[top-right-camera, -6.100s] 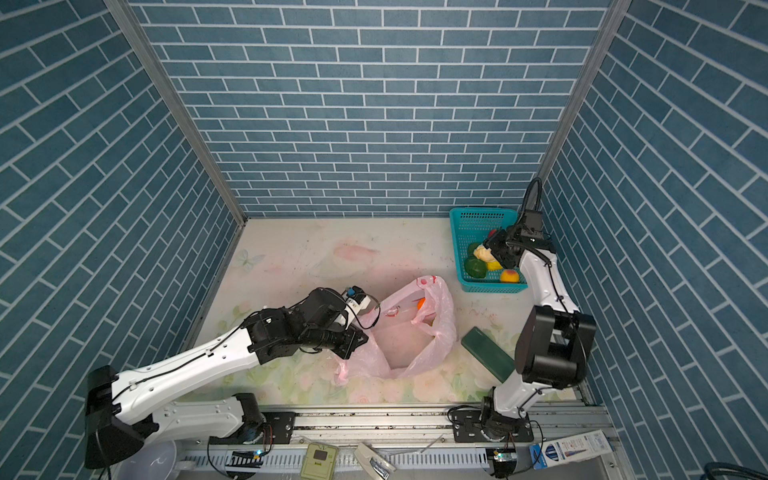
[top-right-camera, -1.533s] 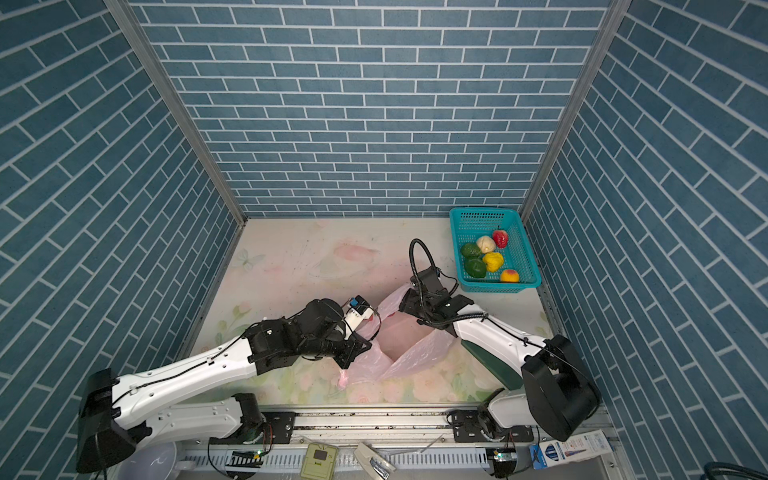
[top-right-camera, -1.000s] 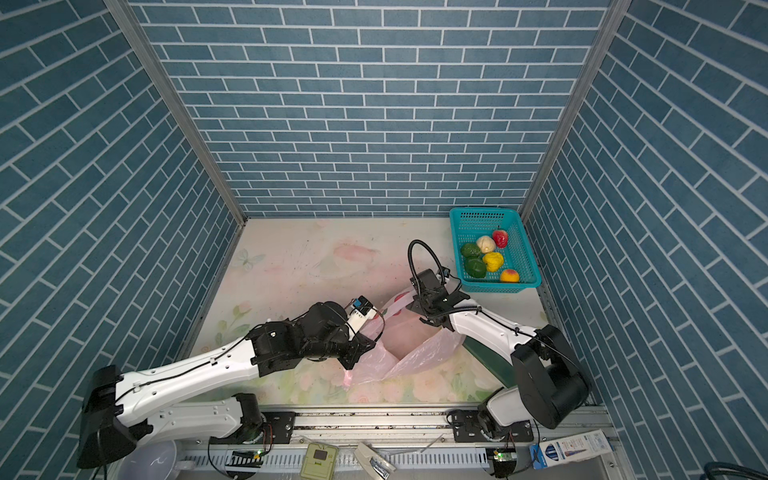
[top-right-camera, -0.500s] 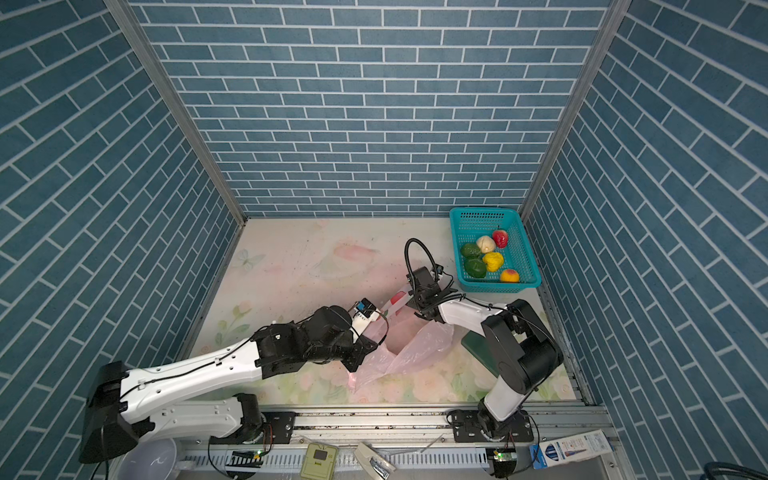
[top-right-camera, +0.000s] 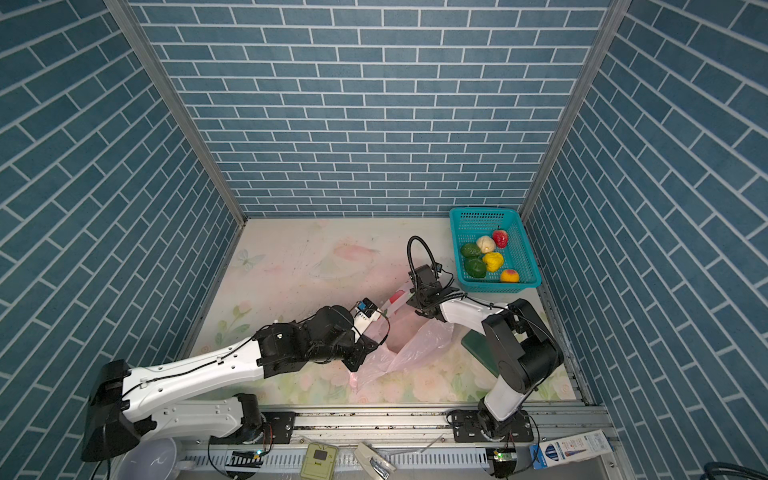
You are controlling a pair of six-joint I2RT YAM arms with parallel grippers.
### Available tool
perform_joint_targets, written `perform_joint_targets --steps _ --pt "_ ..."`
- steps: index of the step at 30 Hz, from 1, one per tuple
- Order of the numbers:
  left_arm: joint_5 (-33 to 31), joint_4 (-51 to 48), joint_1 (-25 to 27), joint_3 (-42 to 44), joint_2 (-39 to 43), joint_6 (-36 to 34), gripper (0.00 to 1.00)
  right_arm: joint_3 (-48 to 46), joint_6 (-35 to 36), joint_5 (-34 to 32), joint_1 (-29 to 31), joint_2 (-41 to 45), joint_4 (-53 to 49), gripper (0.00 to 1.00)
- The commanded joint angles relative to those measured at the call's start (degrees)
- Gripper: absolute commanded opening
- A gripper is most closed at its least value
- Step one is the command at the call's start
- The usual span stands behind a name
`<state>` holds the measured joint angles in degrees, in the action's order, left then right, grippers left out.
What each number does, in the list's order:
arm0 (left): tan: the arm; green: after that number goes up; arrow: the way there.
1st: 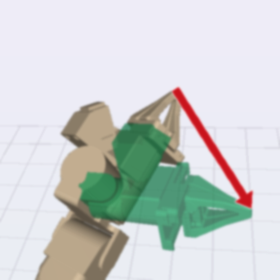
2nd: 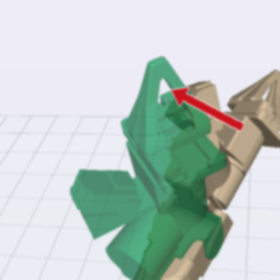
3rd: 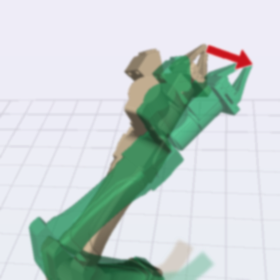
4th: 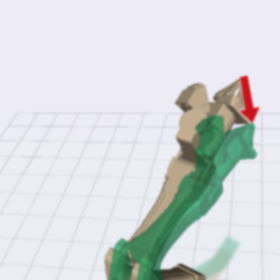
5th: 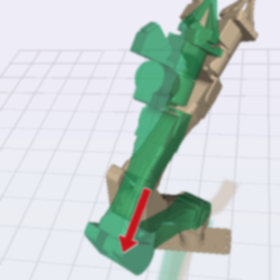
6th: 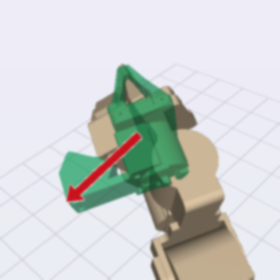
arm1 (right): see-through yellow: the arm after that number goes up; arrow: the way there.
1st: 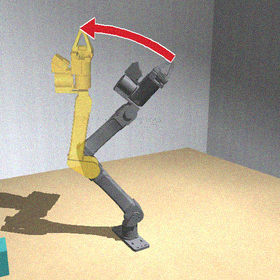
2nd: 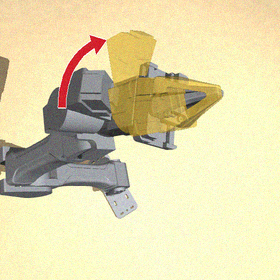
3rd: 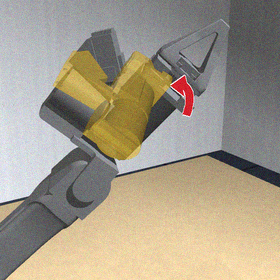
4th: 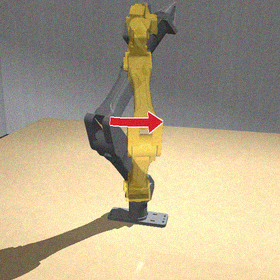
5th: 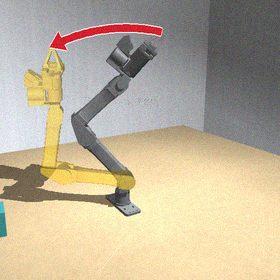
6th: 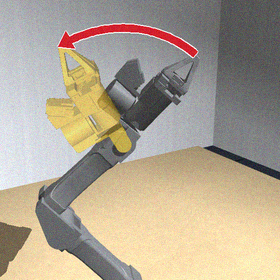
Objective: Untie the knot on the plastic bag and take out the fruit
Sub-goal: 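Reach deeper into the bag and close the right gripper on the orange, then lift the orange up out of the bag with the right gripper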
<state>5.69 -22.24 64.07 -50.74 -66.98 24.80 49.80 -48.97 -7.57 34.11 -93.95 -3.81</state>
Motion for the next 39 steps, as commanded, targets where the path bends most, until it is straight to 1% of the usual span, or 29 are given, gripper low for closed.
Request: perform_joint_targets --steps 1,6,8,10,16,22,35,39 --pt "-2.3 -1.8 0.5 -1.9 0.1 -0.2 0.0 1.2 0.4 6.2 0.2 3.0 0.3 0.44" --pt "-4.2 -2.3 0.5 -1.9 -0.1 0.5 0.0 0.0 0.5 11.4 1.4 6.5 -0.9 0.43" --pt "-4.9 -2.4 0.4 -1.7 0.0 0.9 0.0 -0.3 0.5 12.2 2.1 8.0 -1.8 0.43" --pt "-5.8 -2.7 0.4 -1.6 0.2 1.3 0.0 -0.6 0.5 14.8 2.8 9.7 -3.0 0.43" --pt "-8.1 -3.0 0.3 -1.7 0.3 2.5 0.0 -0.8 1.1 18.6 5.8 12.2 -6.0 0.43" --pt "-10.4 -3.4 0.1 -1.5 1.0 4.1 0.0 -0.6 1.7 19.1 9.1 15.5 -10.4 0.43" --pt "-11.9 -3.1 -0.7 0.0 2.7 6.1 0.0 0.4 1.9 18.3 11.2 23.9 -21.8 0.42" --pt "-12.3 -2.9 -0.9 -0.1 2.7 6.7 0.0 1.7 3.7 18.1 12.2 25.8 -26.6 0.42"
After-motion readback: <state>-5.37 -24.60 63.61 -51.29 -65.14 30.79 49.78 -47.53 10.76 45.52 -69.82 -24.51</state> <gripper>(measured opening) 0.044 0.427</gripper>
